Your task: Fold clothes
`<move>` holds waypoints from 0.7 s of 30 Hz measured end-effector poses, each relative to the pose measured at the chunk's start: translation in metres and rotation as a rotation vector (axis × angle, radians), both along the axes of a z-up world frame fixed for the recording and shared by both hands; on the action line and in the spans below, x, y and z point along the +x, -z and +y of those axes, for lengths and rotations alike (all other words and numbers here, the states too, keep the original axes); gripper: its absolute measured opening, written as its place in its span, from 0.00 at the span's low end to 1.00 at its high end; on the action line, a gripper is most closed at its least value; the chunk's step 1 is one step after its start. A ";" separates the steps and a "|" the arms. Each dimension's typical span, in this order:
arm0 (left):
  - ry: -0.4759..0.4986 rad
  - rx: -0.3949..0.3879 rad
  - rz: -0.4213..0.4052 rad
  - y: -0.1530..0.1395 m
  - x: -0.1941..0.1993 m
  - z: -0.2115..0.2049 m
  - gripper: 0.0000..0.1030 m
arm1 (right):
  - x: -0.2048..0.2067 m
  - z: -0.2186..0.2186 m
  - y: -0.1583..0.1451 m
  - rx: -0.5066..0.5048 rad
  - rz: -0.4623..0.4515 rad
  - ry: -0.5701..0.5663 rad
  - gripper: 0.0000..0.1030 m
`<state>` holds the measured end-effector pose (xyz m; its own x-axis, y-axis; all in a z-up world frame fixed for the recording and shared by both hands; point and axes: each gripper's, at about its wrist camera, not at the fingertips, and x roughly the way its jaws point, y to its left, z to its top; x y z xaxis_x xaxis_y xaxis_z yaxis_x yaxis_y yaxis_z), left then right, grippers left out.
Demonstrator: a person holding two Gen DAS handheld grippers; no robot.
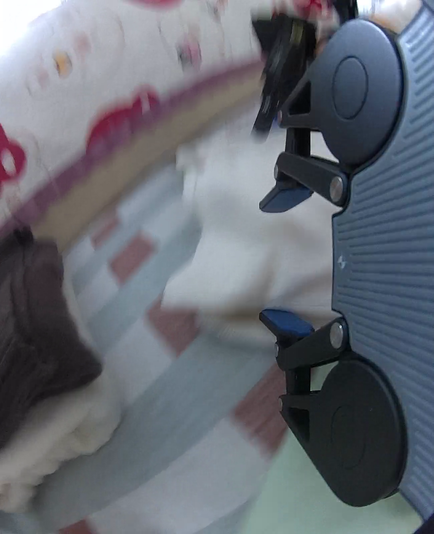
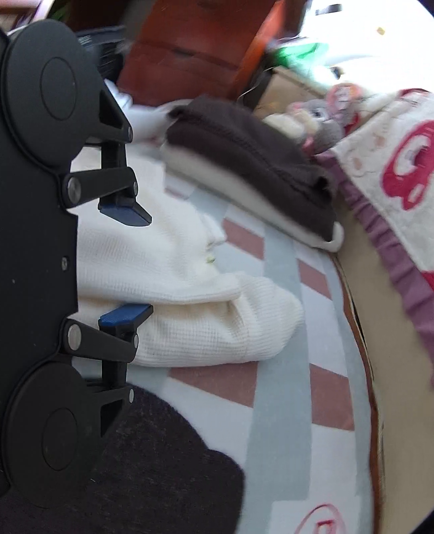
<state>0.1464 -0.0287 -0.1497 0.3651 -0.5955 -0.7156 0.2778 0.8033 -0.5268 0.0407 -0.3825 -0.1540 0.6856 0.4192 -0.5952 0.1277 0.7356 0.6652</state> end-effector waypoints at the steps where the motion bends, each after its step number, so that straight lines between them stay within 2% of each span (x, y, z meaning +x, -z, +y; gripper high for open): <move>1: 0.032 0.039 -0.030 0.001 0.005 -0.007 0.10 | 0.001 0.005 0.000 -0.034 -0.011 -0.018 0.53; 2: 0.063 0.067 -0.043 0.002 0.009 -0.013 0.09 | 0.002 0.011 -0.001 -0.081 -0.037 -0.039 0.46; 3: 0.074 0.084 -0.069 -0.002 0.008 -0.015 0.08 | 0.002 0.017 -0.004 -0.133 -0.072 -0.065 0.08; 4: 0.081 0.084 -0.140 -0.012 0.002 -0.015 0.07 | -0.002 0.021 -0.008 -0.165 -0.115 -0.074 0.04; 6: 0.104 0.062 -0.302 -0.031 -0.015 -0.013 0.07 | -0.012 0.023 -0.017 -0.191 -0.194 -0.065 0.04; 7: 0.113 0.076 -0.334 -0.033 -0.021 -0.014 0.08 | -0.016 0.023 -0.020 -0.214 -0.208 -0.054 0.04; 8: 0.121 0.100 -0.351 -0.034 -0.025 -0.015 0.08 | -0.017 0.023 -0.022 -0.264 -0.201 -0.048 0.04; 9: 0.122 0.135 -0.332 -0.030 -0.024 -0.017 0.08 | -0.016 0.024 -0.020 -0.330 -0.163 -0.050 0.04; 11: 0.119 0.134 -0.321 -0.022 -0.023 -0.016 0.08 | -0.010 0.026 -0.015 -0.486 -0.056 -0.042 0.07; 12: 0.117 0.128 -0.322 -0.021 -0.023 -0.015 0.08 | -0.010 0.026 -0.016 -0.528 -0.037 -0.019 0.17; 15: 0.126 0.078 -0.373 -0.030 -0.028 -0.013 0.09 | -0.017 0.024 -0.029 -0.507 -0.060 0.044 0.24; 17: 0.145 0.053 -0.398 -0.036 -0.030 -0.012 0.12 | -0.017 0.025 -0.039 -0.478 -0.077 0.048 0.34; 19: 0.155 0.013 -0.362 -0.034 -0.028 -0.011 0.21 | -0.013 0.029 -0.049 -0.457 -0.072 0.033 0.37; 21: 0.165 -0.028 -0.325 -0.032 -0.026 -0.010 0.18 | -0.010 0.035 -0.059 -0.410 -0.059 0.036 0.39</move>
